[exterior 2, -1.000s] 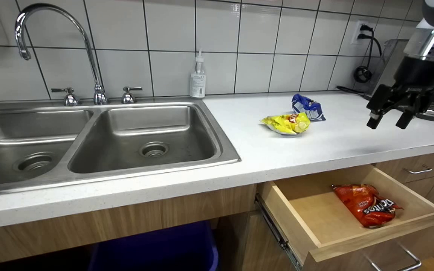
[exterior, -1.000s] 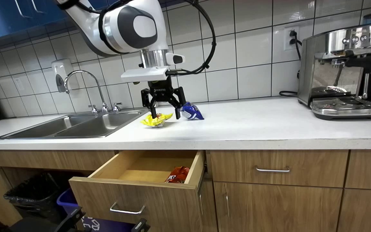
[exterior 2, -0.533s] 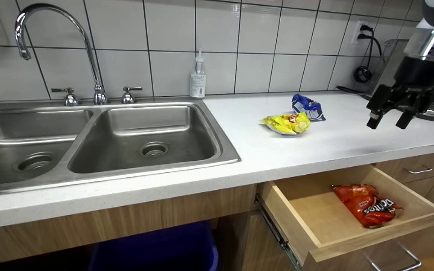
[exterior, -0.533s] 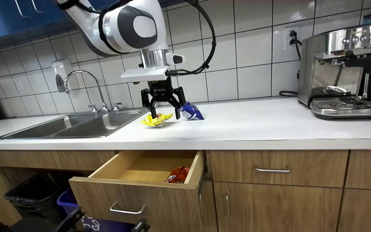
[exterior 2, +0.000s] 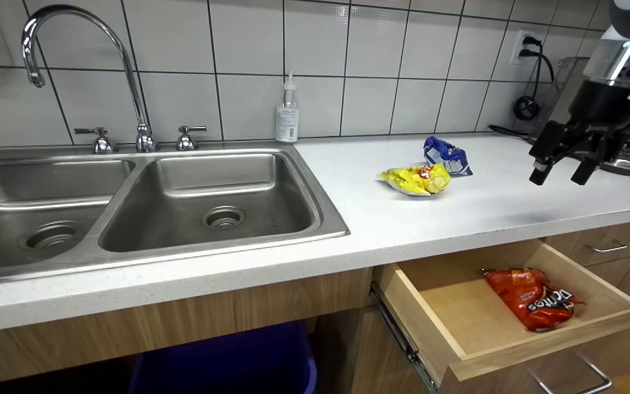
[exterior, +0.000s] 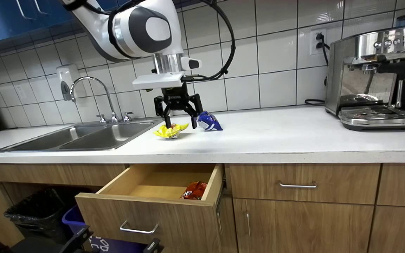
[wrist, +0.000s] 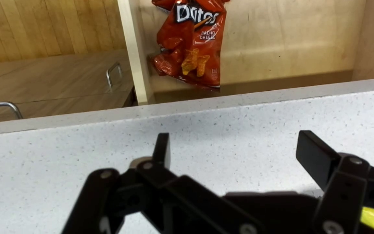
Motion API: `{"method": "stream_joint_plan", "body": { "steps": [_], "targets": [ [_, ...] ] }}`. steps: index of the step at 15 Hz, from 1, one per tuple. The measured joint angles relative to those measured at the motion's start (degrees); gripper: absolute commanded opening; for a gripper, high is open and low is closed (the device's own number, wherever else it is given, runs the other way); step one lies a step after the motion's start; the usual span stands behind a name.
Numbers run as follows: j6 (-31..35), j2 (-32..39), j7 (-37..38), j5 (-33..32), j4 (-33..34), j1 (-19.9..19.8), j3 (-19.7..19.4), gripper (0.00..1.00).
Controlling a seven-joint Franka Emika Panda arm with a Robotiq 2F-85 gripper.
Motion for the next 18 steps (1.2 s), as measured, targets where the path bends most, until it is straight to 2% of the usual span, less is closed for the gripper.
{"method": "stream_joint_plan", "body": {
  "steps": [7, 18],
  "targets": [
    [0.03, 2.46, 0.00, 0.00, 5.50, 0.61, 0.00, 1.00],
    [-0.01, 10.99, -0.49, 0.02, 17.87, 0.59, 0.43, 1.00]
  ]
}}
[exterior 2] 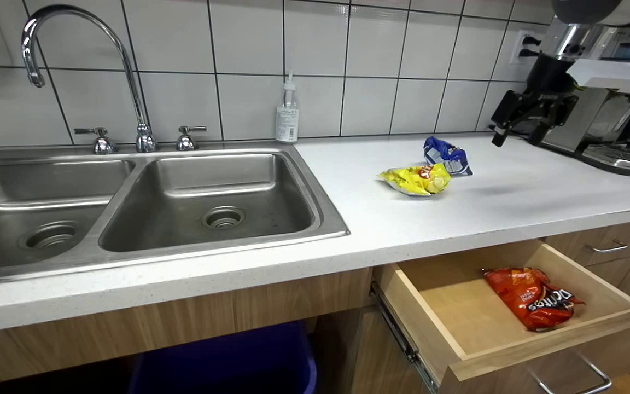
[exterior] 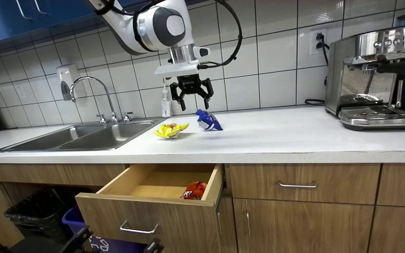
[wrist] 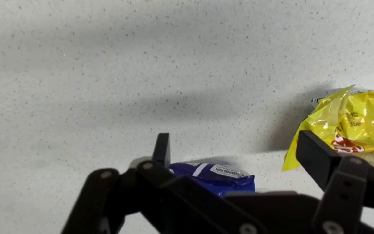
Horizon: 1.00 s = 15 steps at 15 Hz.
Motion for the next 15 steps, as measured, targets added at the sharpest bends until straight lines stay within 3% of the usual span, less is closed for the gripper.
{"method": "stream_joint_plan", "body": {
  "steps": [15],
  "targets": [
    [-0.17, 17.25, -4.35, -0.61, 20.91, -1.44, 1.67, 1.00]
  ]
}}
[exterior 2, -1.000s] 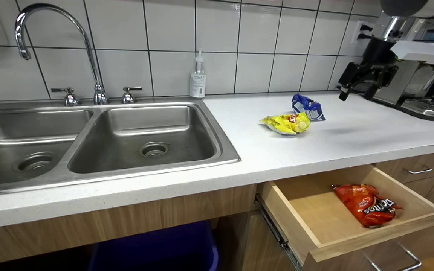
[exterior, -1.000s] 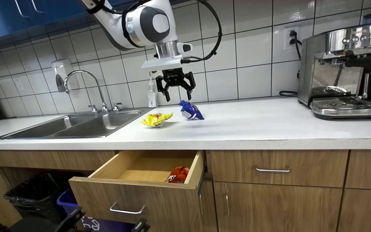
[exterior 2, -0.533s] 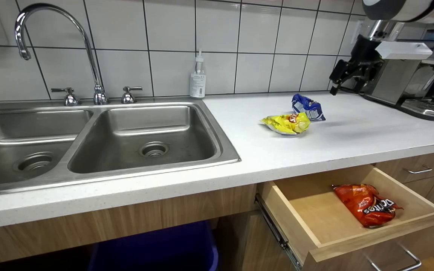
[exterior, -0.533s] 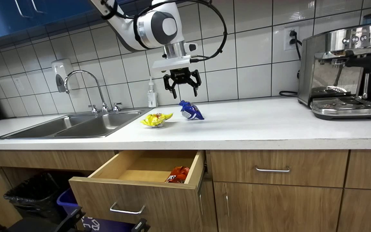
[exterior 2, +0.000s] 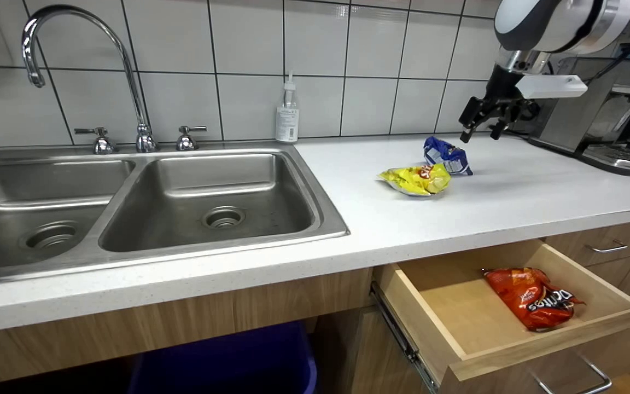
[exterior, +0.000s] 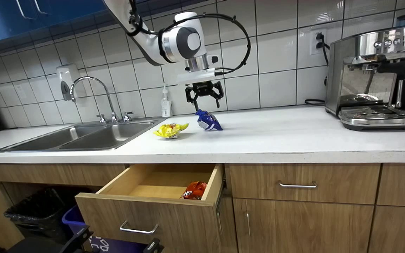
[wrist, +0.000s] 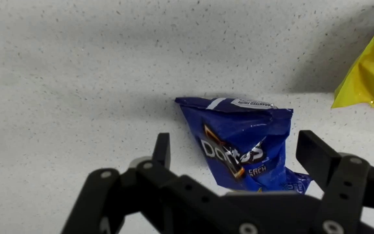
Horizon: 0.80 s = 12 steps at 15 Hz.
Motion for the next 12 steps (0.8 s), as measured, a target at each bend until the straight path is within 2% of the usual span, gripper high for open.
{"method": "stream_joint_plan", "body": {
  "steps": [12],
  "targets": [
    [-0.02, 8.59, 0.01, -2.83, 9.93, 0.00, 0.34, 1.00]
  ]
}}
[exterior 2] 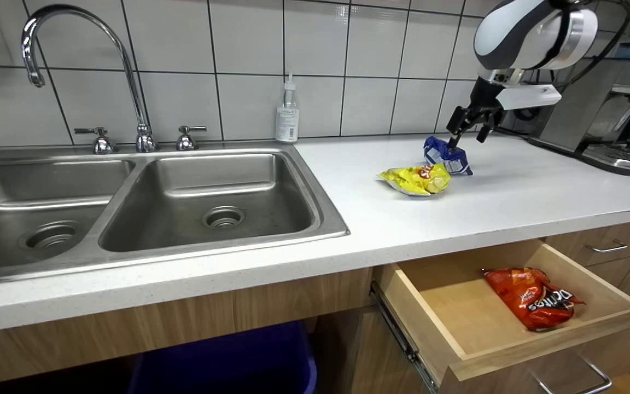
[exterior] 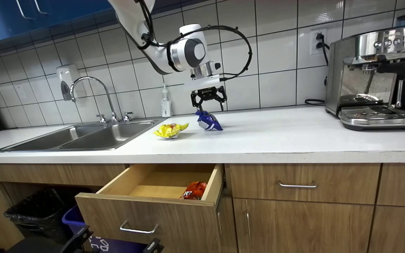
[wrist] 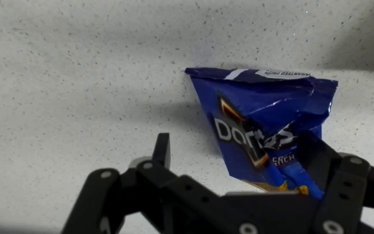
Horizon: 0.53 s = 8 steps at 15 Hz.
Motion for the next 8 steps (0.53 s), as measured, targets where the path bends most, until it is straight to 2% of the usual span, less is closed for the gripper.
{"method": "stream_joint_plan", "body": {
  "steps": [8],
  "targets": [
    [0.00, 3.66, 0.04, -0.41, 3.92, 0.00, 0.00, 1.00]
  ]
}}
